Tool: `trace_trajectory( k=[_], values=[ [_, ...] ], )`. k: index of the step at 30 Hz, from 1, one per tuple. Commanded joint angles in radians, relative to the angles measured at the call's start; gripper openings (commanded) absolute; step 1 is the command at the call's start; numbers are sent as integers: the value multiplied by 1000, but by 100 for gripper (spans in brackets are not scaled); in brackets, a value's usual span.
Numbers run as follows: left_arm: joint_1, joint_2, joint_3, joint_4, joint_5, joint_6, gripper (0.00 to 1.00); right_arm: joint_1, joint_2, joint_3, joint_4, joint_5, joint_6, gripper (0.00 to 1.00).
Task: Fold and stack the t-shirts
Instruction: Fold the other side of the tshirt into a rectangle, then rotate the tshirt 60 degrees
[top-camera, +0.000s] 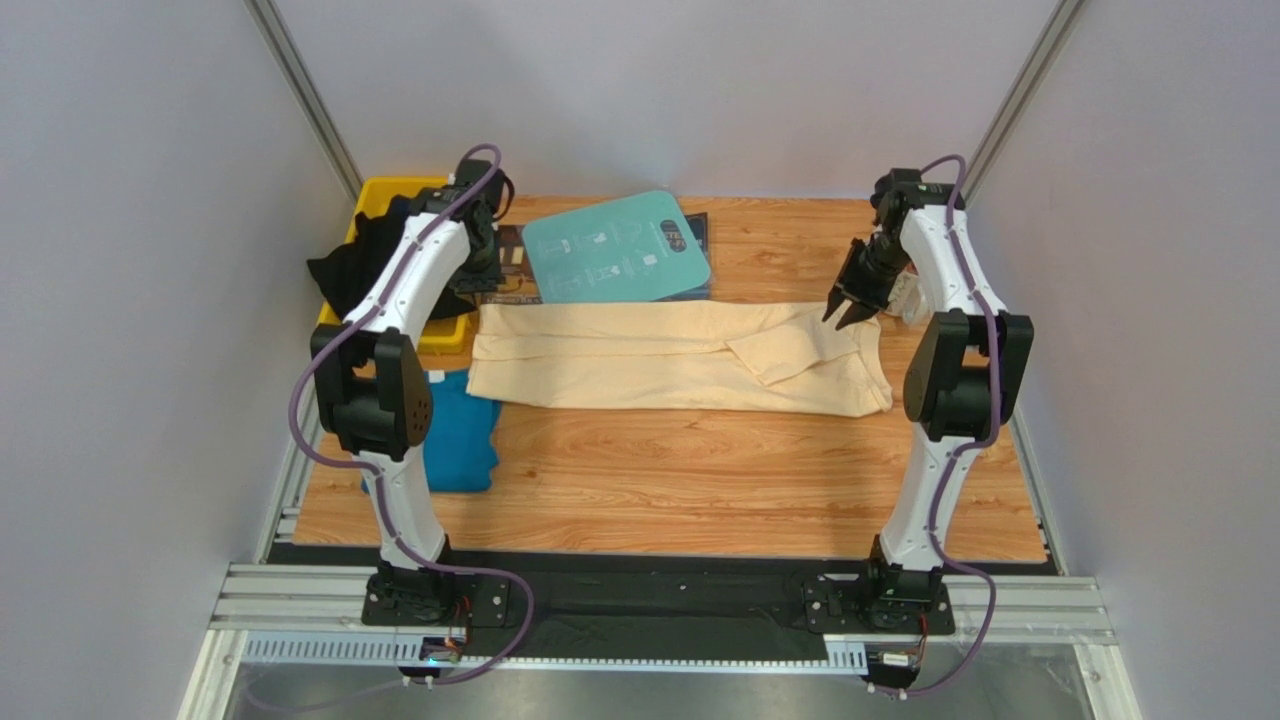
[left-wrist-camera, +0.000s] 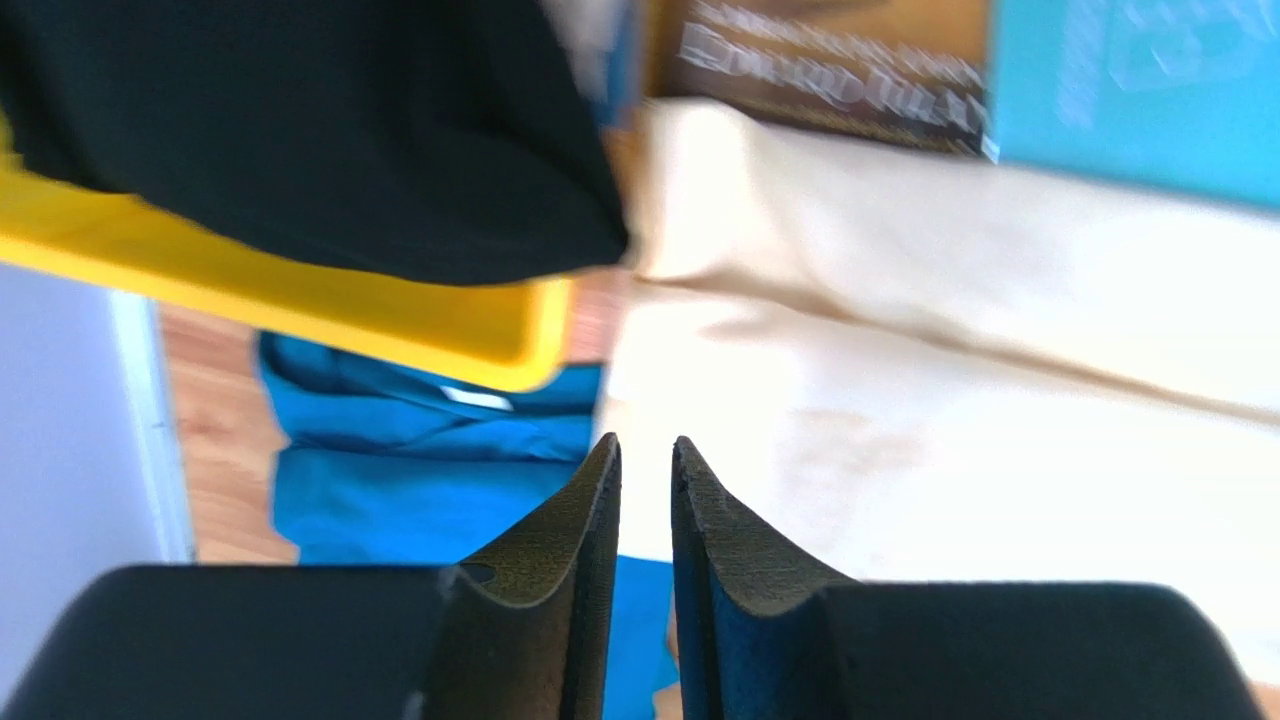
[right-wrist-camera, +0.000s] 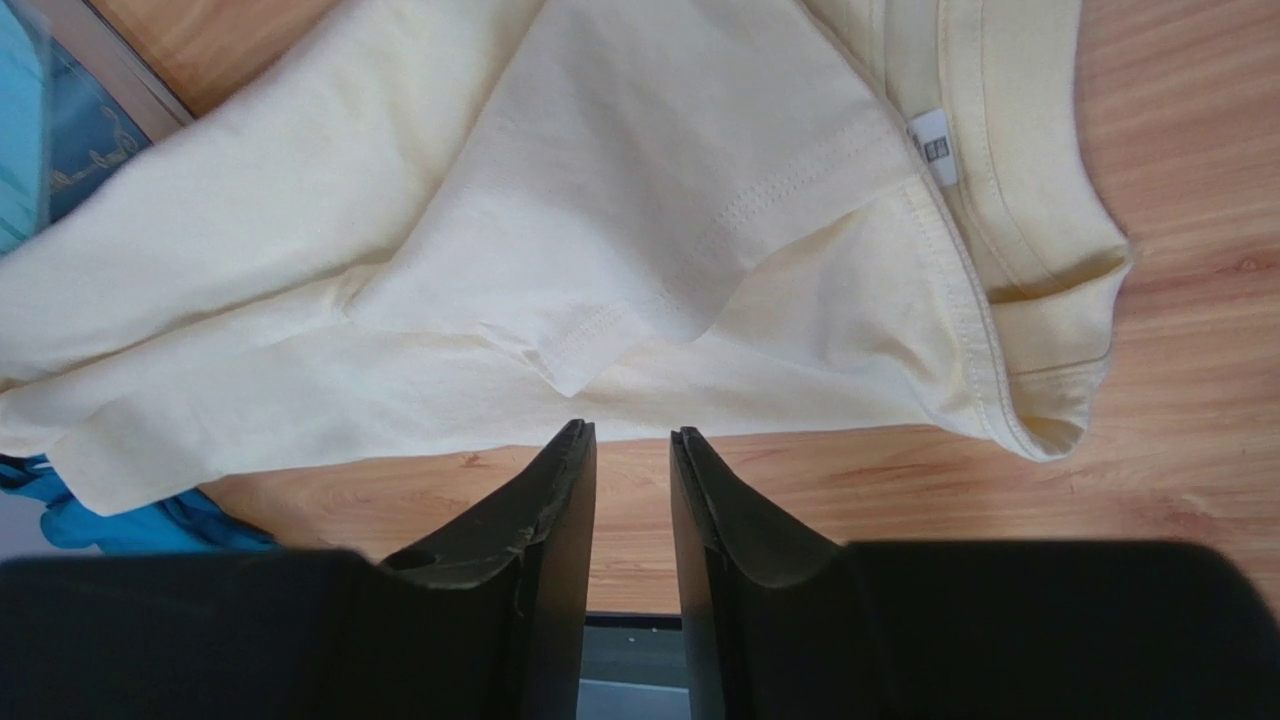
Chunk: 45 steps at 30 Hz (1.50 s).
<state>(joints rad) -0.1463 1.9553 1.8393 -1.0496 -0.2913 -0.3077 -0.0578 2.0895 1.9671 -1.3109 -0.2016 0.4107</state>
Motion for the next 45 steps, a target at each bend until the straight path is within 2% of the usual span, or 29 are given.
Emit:
trace_trajectory(
  k=[1, 8, 18, 25, 28, 29, 30, 34, 45],
  values=[
    [-79, 25, -78, 16, 110, 28, 24, 39, -58, -92, -36, -5, -24, 33],
    [-110, 51, -199, 45, 196, 38, 24, 53, -68, -194, -1, 24, -32, 36],
    [-127, 152, -193, 39, 241, 44, 22, 96, 33, -156, 6, 51, -26, 36],
    [-202, 163, -268, 0, 189, 48, 5, 166, 104, -163, -88, 134, -18, 36],
    [-249, 183, -288, -24, 170, 51, 0, 193, 130, -183, -96, 156, -30, 21],
    [-260, 183, -293, -23, 162, 51, 0, 194, 135, -188, -88, 148, -30, 3],
    [-278, 183, -298, -29, 161, 51, 0, 194, 136, -186, -82, 136, -21, 0],
    [-297, 145, -311, -33, 167, 59, 0, 191, 178, -120, -68, 131, -13, 0],
    [-328, -4, -483, -85, 198, 55, 0, 145, 420, 289, -148, 50, 10, 0]
  ],
)
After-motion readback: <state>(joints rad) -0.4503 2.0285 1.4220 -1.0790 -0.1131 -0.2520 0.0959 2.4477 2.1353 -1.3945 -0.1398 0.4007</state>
